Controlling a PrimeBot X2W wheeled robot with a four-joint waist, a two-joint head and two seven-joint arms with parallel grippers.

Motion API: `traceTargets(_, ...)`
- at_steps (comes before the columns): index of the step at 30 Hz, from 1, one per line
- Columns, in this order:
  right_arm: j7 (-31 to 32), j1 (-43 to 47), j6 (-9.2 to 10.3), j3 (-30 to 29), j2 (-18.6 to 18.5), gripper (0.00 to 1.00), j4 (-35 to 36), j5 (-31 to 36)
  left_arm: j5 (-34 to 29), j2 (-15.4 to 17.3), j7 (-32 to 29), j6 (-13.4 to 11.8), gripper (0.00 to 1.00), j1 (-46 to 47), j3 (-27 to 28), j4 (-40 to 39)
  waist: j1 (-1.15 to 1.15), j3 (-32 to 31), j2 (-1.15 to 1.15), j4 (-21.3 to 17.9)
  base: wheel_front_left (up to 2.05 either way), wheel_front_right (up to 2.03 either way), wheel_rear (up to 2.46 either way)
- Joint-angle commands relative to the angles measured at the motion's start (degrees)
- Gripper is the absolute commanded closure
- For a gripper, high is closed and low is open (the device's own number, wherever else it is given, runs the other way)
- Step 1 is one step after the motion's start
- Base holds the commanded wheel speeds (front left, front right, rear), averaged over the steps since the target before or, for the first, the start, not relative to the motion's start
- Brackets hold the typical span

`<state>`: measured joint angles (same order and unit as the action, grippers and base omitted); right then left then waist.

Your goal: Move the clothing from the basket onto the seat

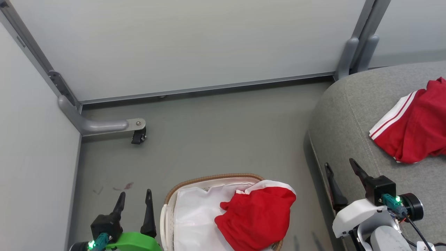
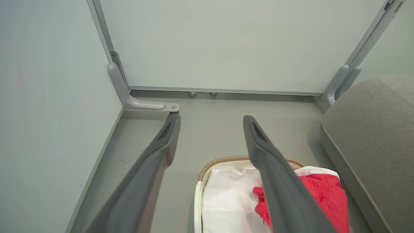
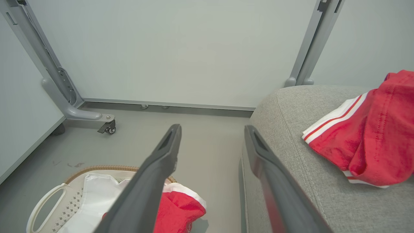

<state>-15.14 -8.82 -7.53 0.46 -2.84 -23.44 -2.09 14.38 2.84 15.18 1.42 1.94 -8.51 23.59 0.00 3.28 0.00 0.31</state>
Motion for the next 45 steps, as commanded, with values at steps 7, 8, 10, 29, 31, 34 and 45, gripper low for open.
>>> traceTargets(7,0.0,-1.8,0.08,0.5,-0.2,0.0,0.9,-0.9,2.2,0.1,0.0,1.0,0.0,1.5,-1.2,0.5,0.0,2.7,0.0,-0.9,0.0,0.0,0.0)
traceTargets(8,0.0,-2.2,0.08,0.7,-0.2,0.0,1.2,-1.0,2.3,0.1,0.0,1.2,0.0,2.1,-1.4,0.6,0.0,3.4,0.0,-1.1,0.0,0.0,0.0)
traceTargets(10,0.0,-3.4,0.08,1.2,-0.2,0.0,1.8,-1.2,3.1,0.1,0.0,1.8,0.0,3.2,-1.9,0.8,0.0,5.3,0.0,-1.8,0.0,0.0,0.0)
traceTargets(29,0.0,-18.2,0.08,7.4,-0.1,0.0,12.3,-4.4,5.5,0.2,-0.1,5.8,0.0,23.4,-10.6,13.5,0.0,28.4,0.0,-10.8,0.0,0.0,0.0)
traceTargets(31,0.0,-19.3,0.08,7.8,-0.1,0.0,13.2,-4.8,4.9,0.2,-0.1,6.0,0.0,25.4,-11.3,15.2,0.0,30.3,0.0,-11.5,0.0,0.0,0.0)
traceTargets(34,0.0,-20.9,0.08,8.5,-0.1,0.0,14.4,-5.5,4.6,0.2,0.0,6.0,0.0,28.0,-12.7,18.1,0.0,32.9,0.0,-12.3,0.0,0.0,0.0)
traceTargets(45,0.0,-23.8,0.08,9.9,-0.1,0.0,19.3,-8.7,10.0,1.1,0.0,6.1,0.0,35.8,-22.5,27.2,0.0,39.9,0.0,-14.5,0.0,0.0,0.0)
